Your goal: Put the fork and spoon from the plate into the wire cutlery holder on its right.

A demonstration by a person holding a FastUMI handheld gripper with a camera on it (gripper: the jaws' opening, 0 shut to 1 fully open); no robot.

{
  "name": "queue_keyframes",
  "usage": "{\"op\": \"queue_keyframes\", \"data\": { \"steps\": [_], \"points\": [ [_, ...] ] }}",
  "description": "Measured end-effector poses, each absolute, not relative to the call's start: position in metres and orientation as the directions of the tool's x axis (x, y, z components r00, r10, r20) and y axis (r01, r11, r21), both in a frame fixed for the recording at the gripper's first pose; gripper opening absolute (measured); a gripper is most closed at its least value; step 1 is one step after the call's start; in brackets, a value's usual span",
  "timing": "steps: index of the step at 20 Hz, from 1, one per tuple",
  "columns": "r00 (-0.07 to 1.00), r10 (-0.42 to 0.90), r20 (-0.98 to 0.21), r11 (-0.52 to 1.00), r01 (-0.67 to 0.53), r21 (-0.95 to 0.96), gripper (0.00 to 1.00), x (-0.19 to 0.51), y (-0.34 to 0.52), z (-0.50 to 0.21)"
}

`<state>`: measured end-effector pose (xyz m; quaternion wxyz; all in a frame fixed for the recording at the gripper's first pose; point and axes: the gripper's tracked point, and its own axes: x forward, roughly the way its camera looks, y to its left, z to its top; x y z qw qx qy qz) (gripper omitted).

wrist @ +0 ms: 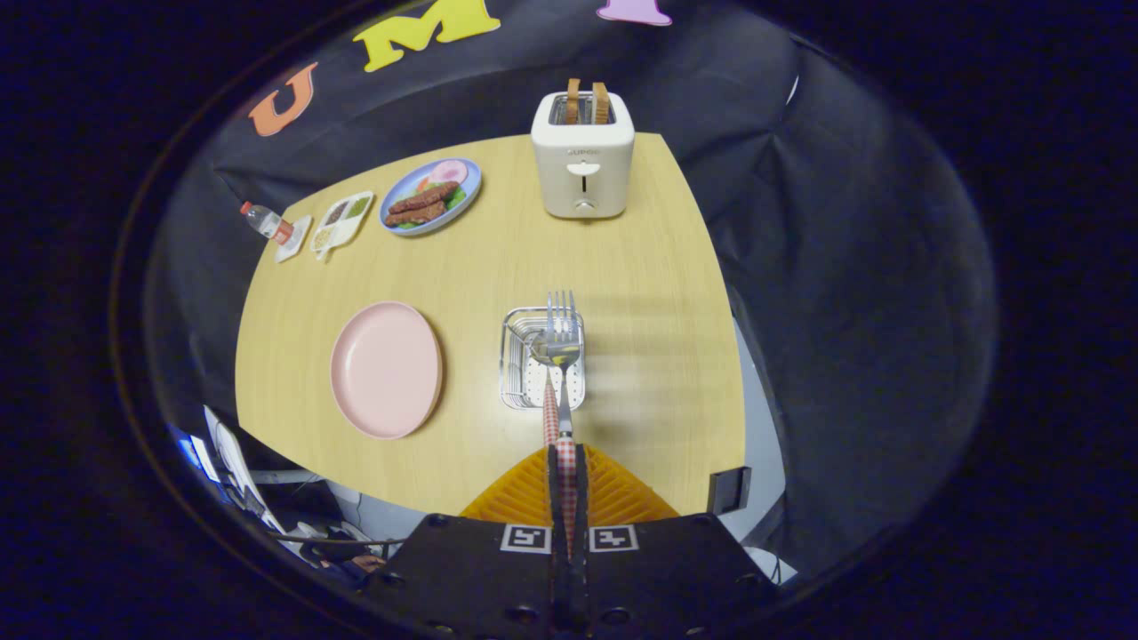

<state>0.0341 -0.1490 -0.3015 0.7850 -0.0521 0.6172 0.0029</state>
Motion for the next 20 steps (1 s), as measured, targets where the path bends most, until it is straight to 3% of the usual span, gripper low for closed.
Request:
{"op": "queue_keyframes", "data": {
  "steps": [10, 20],
  "points": [
    [-0.095, -0.088, -0.992, 0.991, -0.108, -0.078, 0.01, 0.04, -0.126, -0.308],
    [-0.247, -0.065, -0.967, 0.997, -0.05, -0.055, 0.02, 0.063, -0.116, -0.333]
  ]
}}
